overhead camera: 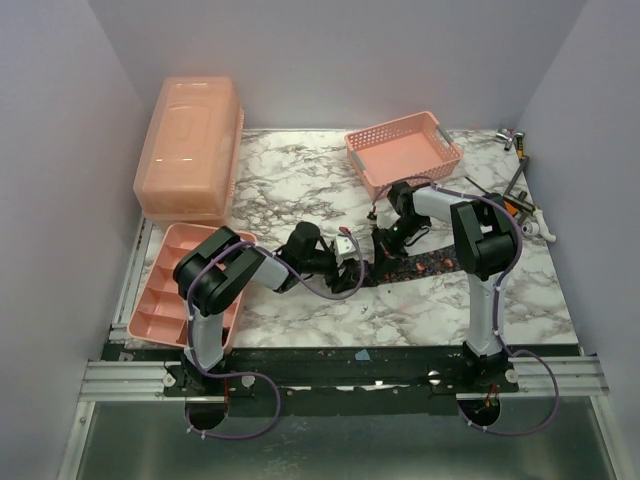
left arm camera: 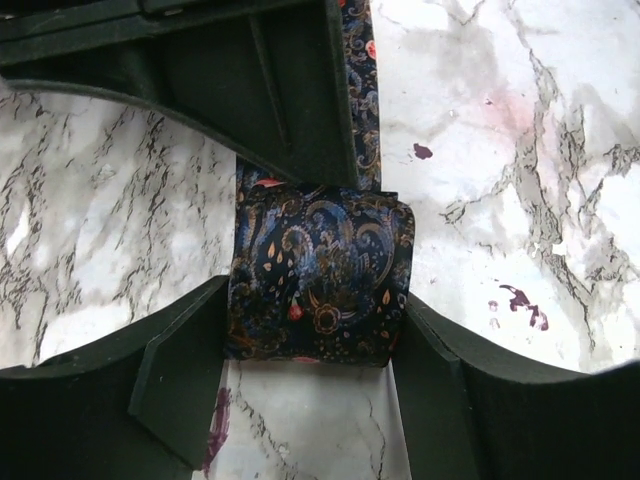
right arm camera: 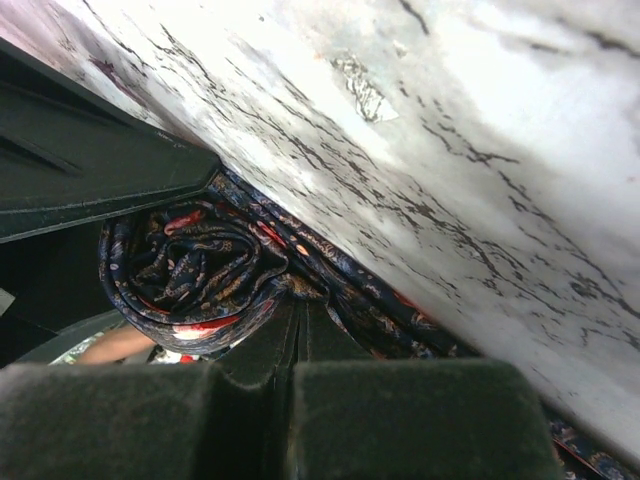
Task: Roll the ties
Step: Roll the tie at the center of the board.
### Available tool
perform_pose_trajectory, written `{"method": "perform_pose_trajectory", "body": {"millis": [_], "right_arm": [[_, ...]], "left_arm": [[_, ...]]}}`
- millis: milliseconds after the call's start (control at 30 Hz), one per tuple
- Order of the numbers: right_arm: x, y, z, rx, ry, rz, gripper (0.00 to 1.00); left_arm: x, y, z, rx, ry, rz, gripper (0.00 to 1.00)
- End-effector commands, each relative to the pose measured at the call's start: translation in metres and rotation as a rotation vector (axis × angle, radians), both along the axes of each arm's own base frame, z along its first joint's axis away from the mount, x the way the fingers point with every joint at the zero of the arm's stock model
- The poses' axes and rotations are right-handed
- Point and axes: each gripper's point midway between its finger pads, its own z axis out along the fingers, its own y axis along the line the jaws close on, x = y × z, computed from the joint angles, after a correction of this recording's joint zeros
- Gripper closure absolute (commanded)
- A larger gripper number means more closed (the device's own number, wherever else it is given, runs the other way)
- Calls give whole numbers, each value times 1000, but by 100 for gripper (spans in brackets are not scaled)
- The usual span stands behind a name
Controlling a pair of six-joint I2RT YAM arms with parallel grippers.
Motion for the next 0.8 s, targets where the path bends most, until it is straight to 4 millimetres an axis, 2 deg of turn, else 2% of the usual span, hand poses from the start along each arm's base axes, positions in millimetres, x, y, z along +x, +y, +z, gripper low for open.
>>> {"method": "perform_pose_trajectory", "body": {"millis": [0, 300, 433, 600, 667, 767], "right_arm": [[24, -41, -81, -262, -187, 95, 99], [27, -39, -83, -266, -187, 90, 100], [26, -38, -83, -267, -187, 90, 100], [24, -35, -82, -260, -181, 91, 100], [23, -34, -81, -252, -179, 91, 100], [23, -32, -77, -235, -180, 89, 99]], "left_arm": [[-10, -14, 5, -49, 38, -59, 36], [-14, -35, 13, -83, 50, -45, 39], [-14, -44, 7, -59, 61, -12, 39], [-11, -43, -22, 51, 66, 46, 38], [-9, -35, -38, 127, 44, 71, 42], [-12, -17, -61, 241, 27, 69, 54]]}}
